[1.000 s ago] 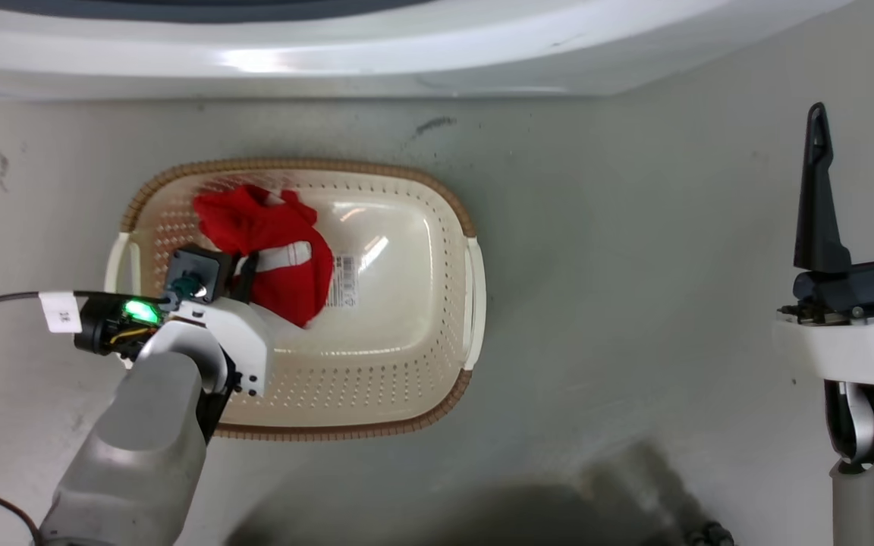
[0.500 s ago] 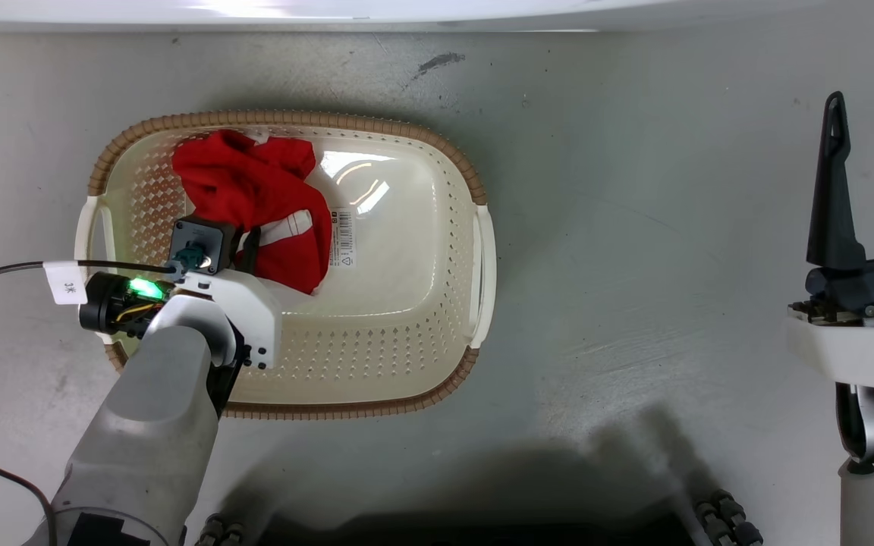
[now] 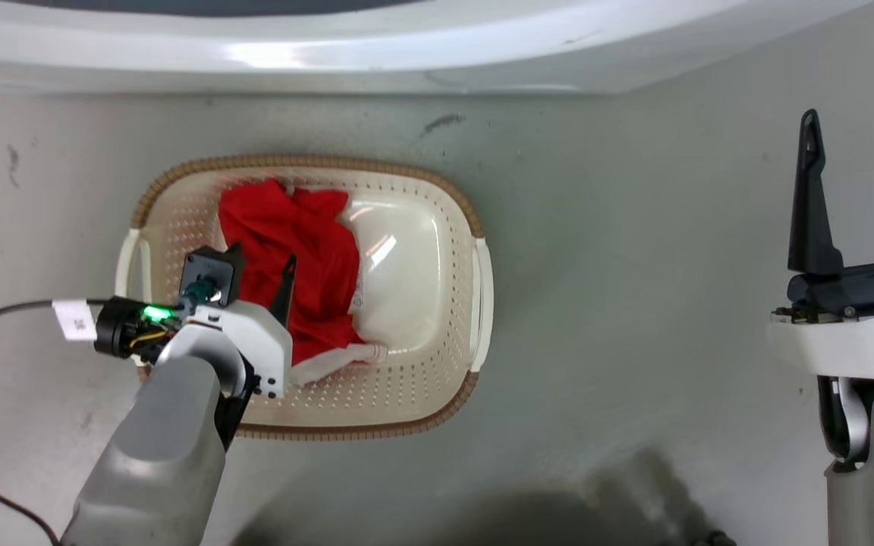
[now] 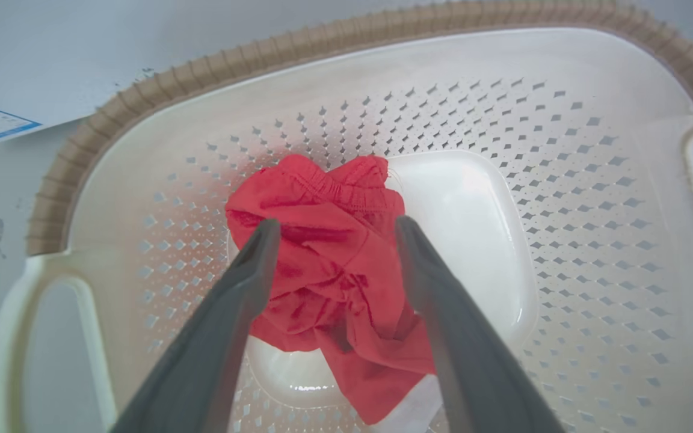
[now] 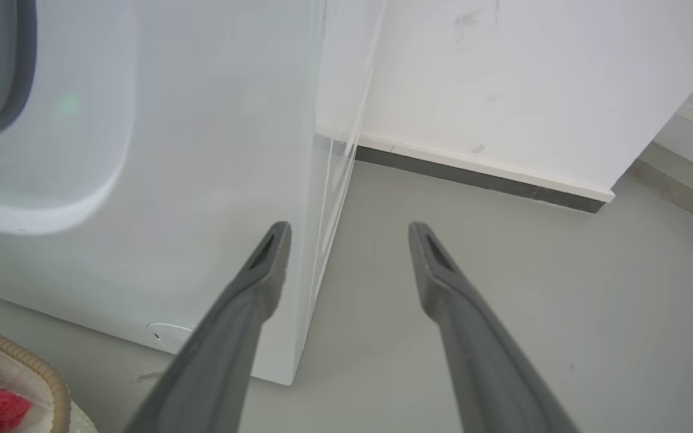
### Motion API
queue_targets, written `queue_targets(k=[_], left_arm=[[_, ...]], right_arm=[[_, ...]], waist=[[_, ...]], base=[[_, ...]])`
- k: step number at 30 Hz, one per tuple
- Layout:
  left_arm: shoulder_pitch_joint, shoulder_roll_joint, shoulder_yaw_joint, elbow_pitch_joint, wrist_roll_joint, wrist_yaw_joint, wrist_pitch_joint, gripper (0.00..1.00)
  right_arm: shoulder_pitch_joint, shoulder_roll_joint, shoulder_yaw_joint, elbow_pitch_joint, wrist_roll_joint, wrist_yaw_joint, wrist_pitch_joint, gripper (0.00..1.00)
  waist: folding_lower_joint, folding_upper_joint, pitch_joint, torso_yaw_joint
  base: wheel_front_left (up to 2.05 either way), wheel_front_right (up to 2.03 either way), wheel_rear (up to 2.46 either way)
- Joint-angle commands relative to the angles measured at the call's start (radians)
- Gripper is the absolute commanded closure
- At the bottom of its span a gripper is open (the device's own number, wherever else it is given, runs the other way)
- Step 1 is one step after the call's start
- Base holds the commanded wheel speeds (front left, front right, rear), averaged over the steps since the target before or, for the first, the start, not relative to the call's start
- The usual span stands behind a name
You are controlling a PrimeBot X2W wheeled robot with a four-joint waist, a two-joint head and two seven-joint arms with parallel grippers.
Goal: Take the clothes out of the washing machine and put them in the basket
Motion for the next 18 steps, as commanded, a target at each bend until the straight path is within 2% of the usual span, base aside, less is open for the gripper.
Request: queue_targets(k=[1,4,18], left_arm=[[0.035,0.007,0.008,-0.039,0.002,-0.006,-0.002,0.0],[0.093,0.003,0.035,-0.106,-0.014,-0.015,-0.002,0.0],[0.306,-0.012,0.108,-0.424,0.044,-0.029,-0.002,0.0]], right_arm=[[-0.007,0.0,0.0,0.017,0.009,-0.001,-0.002,0.0],[0.009,0.0,-0.004,0.043,0.022,-0.001,-0.002,0.0],[0.105,0.0,-0.013,0.118,0.073,-0.001,-0.002,0.0]], waist=[[0.0,0.0,-0.073,0.001],[0.0,0.0,-0.134,0.004],[0.0,0.0,-0.356,0.006]], base=[[0.0,0.0,0.0],[0.0,0.0,0.0],[0.0,0.0,0.0]])
